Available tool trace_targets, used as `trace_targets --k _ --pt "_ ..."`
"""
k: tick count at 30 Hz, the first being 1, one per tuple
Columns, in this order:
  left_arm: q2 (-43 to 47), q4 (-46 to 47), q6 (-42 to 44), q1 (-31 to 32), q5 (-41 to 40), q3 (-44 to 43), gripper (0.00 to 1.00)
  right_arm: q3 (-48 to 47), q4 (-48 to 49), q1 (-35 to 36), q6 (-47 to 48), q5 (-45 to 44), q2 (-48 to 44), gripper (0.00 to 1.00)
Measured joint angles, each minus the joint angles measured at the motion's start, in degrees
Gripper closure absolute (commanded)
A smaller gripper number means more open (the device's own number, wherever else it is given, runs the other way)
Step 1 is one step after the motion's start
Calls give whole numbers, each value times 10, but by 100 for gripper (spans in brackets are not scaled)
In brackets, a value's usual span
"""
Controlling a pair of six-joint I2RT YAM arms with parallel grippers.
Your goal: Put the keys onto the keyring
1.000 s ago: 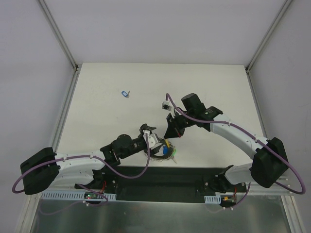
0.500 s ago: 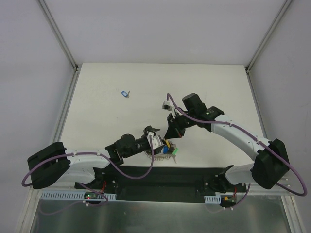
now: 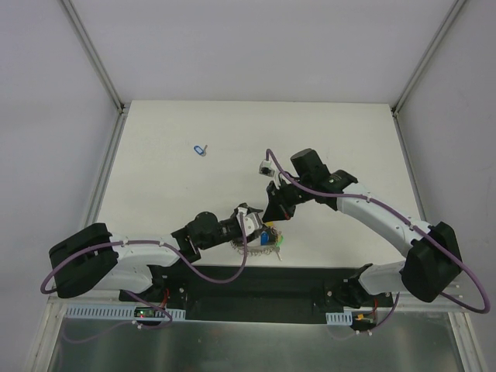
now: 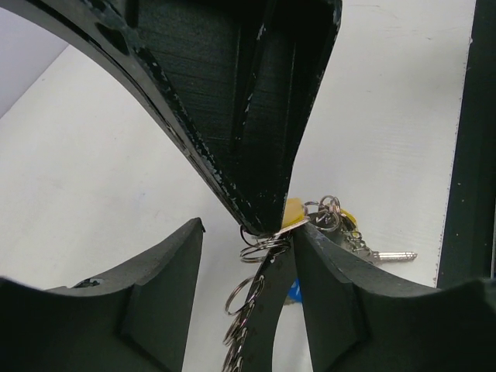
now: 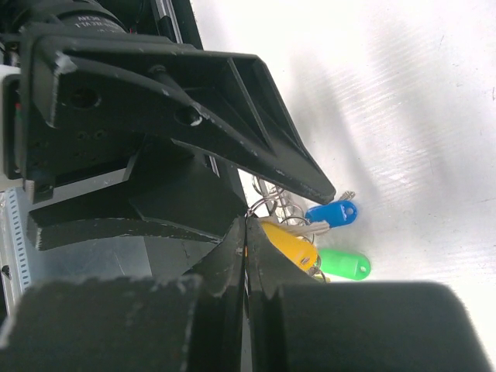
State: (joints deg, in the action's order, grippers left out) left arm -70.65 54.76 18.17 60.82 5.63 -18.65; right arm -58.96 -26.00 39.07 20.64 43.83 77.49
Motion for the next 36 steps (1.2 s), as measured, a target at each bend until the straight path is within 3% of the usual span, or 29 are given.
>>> trace_targets --k 6,18,36 --pt "-6 2 -12 0 3 0 59 0 -4 -3 4 0 -7 99" --pt "0 -1 -24 0 3 2 99 -9 -18 -9 18 0 -19 99" --pt "46 -33 -47 0 4 2 100 -9 -35 -9 54 20 -31 99"
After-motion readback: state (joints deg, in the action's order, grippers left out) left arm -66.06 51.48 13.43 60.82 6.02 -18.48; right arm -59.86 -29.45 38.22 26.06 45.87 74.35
